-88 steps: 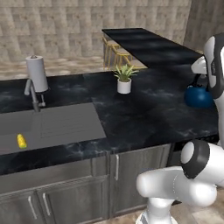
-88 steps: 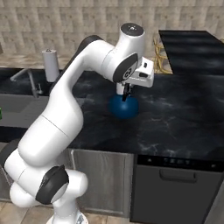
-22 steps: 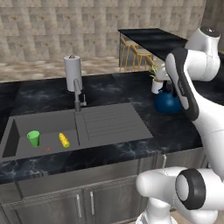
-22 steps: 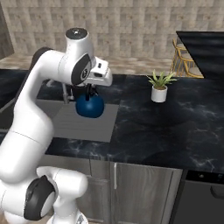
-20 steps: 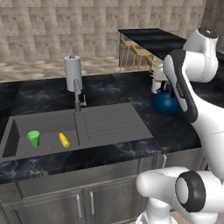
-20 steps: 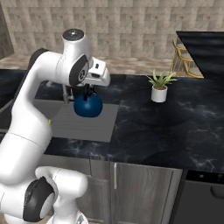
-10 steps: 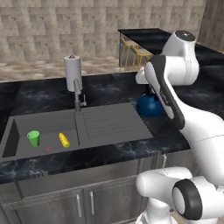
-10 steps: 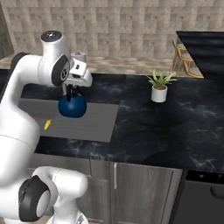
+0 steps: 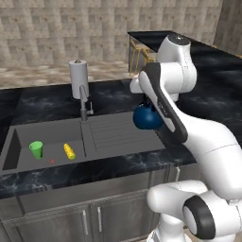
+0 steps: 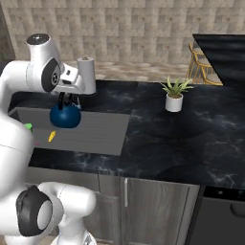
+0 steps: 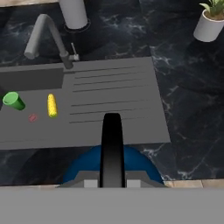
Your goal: Pick the kettle and cup and place them in the sink. Then turn on the water.
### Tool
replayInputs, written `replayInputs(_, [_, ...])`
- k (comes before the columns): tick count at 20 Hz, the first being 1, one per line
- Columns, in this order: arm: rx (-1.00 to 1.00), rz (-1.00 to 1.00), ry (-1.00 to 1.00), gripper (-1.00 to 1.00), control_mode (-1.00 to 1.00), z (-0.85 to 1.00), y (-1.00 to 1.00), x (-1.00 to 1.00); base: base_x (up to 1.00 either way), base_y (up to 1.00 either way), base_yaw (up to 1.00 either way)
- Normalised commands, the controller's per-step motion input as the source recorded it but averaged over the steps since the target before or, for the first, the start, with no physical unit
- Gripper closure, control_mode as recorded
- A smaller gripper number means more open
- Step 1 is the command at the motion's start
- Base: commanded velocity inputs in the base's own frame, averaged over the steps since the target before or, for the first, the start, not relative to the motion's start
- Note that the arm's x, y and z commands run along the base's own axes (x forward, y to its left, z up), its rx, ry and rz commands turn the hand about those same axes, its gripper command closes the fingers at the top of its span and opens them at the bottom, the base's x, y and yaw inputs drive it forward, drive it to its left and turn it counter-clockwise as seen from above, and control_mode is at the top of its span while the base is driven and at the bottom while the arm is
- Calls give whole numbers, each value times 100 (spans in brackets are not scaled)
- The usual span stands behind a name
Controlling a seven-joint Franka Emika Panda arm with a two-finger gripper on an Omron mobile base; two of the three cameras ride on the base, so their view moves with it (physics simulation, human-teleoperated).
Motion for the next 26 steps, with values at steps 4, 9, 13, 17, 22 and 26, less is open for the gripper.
replayInputs(4, [0,0,1,100,-100,0,44,19,0,0,0])
replayInputs(9, [0,0,0,100,-100,-11,44,3,0,0,0])
replayInputs(13, [0,0,0,100,-100,-10,43,0,0,0,0])
replayInputs(17, [0,0,0,100,-100,-11,58,0,0,0,0])
replayInputs(22, [0,0,0,100,-100,-18,56,0,0,0,0])
replayInputs(26, [0,0,2,100,-100,-19,65,2,0,0,0])
